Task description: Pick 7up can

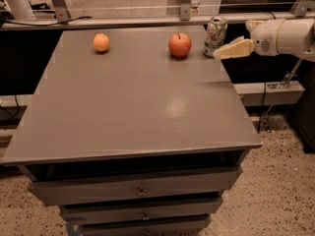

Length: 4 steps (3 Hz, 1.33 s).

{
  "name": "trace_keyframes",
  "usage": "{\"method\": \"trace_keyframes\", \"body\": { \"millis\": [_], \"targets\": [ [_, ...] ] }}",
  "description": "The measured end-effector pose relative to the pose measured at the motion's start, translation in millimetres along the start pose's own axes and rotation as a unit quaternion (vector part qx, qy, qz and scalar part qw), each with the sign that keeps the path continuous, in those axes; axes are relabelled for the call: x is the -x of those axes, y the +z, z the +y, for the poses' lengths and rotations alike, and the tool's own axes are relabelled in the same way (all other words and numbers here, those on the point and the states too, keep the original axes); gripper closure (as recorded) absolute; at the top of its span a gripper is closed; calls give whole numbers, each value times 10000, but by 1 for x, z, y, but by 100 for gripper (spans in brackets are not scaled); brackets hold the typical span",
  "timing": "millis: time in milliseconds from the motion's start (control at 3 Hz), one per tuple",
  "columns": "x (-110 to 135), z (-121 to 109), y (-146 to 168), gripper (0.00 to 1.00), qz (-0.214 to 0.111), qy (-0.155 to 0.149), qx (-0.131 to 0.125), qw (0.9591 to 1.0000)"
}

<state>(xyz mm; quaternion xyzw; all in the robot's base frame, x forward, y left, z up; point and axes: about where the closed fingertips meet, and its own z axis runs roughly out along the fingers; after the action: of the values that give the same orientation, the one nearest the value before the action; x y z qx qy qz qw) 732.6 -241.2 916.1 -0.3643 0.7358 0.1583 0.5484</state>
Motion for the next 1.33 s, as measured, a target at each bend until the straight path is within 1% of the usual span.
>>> {"method": "trace_keyframes", "body": {
  "millis": [333,667,1000,1333],
  "targets": [
    [-6,-20,21,0,-309,176,-152,9993],
    [-9,-35,41,0,-541,322,-276,9976],
    [-9,-48,58,0,-635,449,-366,9963],
    [-12,-49,77,18,-640,611,-267,9957]
  ]
}}
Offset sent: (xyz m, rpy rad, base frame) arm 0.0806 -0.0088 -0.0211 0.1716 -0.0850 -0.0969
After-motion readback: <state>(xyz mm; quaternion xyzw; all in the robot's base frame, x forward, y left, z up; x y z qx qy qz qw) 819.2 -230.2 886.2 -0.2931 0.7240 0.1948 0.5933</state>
